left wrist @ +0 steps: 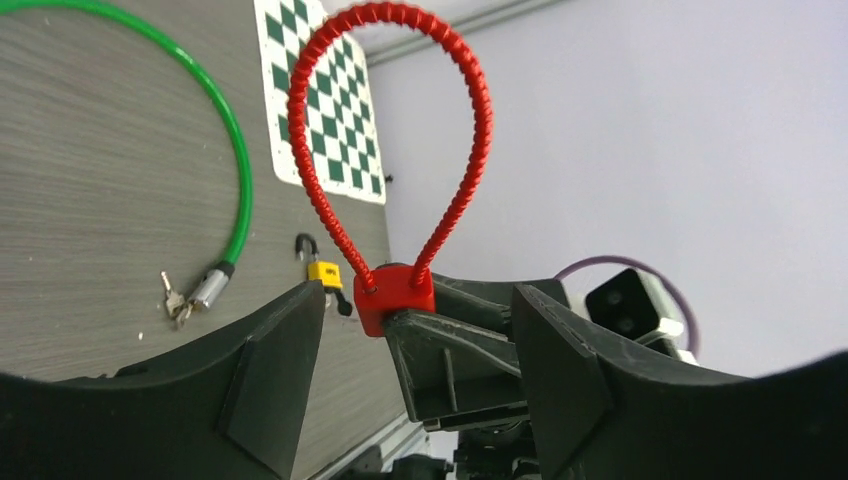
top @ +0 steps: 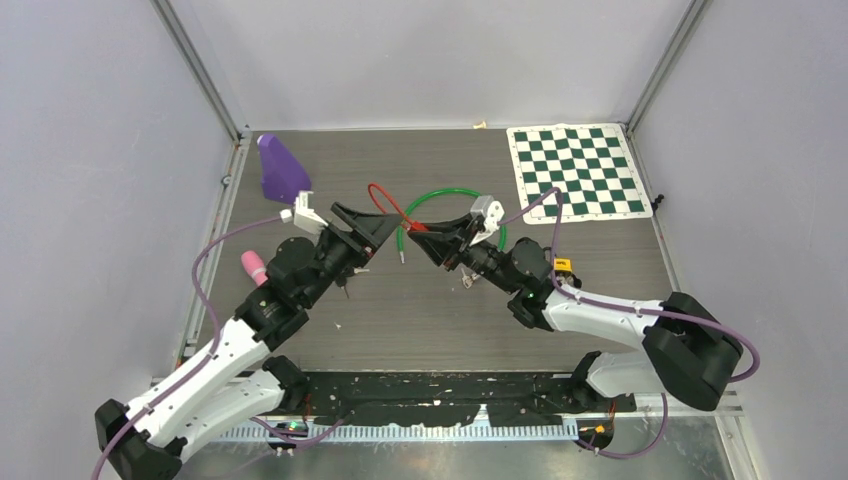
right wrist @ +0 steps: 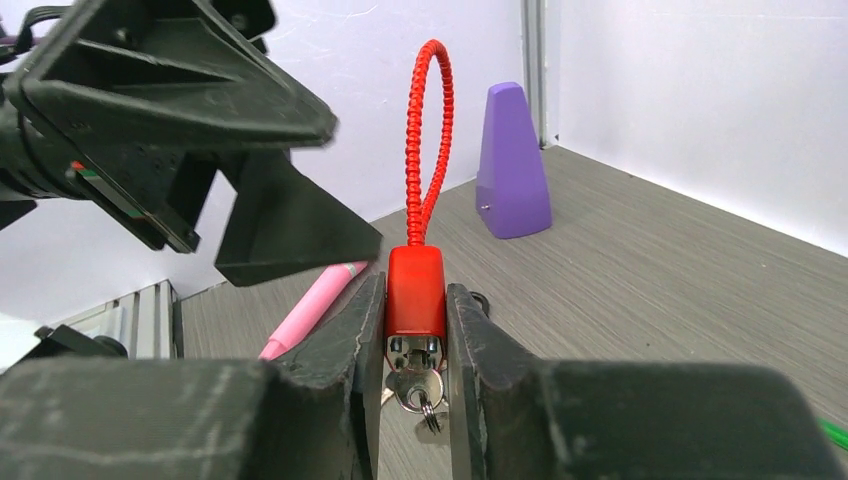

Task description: Unlock with the key

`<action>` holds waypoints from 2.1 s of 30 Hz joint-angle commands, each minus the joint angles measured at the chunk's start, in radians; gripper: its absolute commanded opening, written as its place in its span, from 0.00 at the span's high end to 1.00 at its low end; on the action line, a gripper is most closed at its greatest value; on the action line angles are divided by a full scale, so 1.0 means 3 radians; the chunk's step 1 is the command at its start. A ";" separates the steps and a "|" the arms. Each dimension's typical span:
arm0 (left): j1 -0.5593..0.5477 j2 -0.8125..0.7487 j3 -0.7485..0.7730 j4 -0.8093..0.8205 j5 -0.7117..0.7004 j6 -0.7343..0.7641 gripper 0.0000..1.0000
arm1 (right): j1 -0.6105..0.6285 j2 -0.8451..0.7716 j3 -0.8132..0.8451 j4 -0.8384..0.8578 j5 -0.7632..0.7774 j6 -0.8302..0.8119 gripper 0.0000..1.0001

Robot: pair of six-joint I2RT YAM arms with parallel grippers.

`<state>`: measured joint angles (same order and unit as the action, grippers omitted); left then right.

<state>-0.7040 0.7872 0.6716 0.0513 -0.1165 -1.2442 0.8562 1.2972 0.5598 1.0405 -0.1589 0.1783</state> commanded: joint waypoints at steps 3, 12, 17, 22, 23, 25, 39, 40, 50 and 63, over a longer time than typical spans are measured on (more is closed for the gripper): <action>0.0020 -0.0177 0.0148 -0.0162 -0.0401 0.0051 0.34 | -0.0011 -0.0220 -0.0015 0.0142 0.0195 0.0108 0.95; 0.0020 0.0099 0.0221 -0.0110 -0.0240 -0.0048 0.48 | -0.0011 -0.0232 -0.0010 0.0145 0.0104 0.0144 0.95; 0.0025 0.0181 0.0255 -0.0038 -0.0201 -0.0075 0.52 | -0.0003 -0.0198 0.0000 0.0174 0.0030 0.0176 0.95; 0.0025 0.0248 0.0267 0.0001 -0.0165 -0.0108 0.59 | 0.0035 -0.0204 0.0026 0.0115 -0.0055 0.0189 0.95; 0.0022 0.0257 0.0271 0.0000 -0.0157 -0.0107 0.62 | 0.0040 -0.0214 0.0030 0.0092 -0.0064 0.0188 0.94; 0.0025 0.0265 0.0272 -0.0009 -0.0154 -0.0107 0.67 | 0.0059 -0.0246 0.0016 0.0047 -0.0070 0.0192 0.95; 0.0549 -0.0247 0.0078 -0.0465 -0.0295 -0.0137 0.93 | 0.0076 -0.0612 0.0125 -0.1662 -0.0453 -0.0406 0.95; 0.0589 -0.0274 0.0059 -0.0470 -0.0295 -0.0131 0.93 | 0.0076 -0.0632 0.0111 -0.1701 -0.0427 -0.0416 0.95; 0.0792 -0.0331 0.0088 -0.0666 -0.0387 0.0139 0.94 | 0.0087 -0.0635 0.0292 -0.2283 -0.0987 -0.0477 0.95; 0.0316 0.0091 0.0582 -0.0785 -0.0214 0.0625 0.96 | 0.0151 -0.0352 0.0697 -0.2342 -0.0390 -0.0343 0.95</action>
<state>-0.5430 0.7845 0.7666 -0.2848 -0.0196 -1.1152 0.8951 1.1786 0.7113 0.4091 -0.3077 0.0387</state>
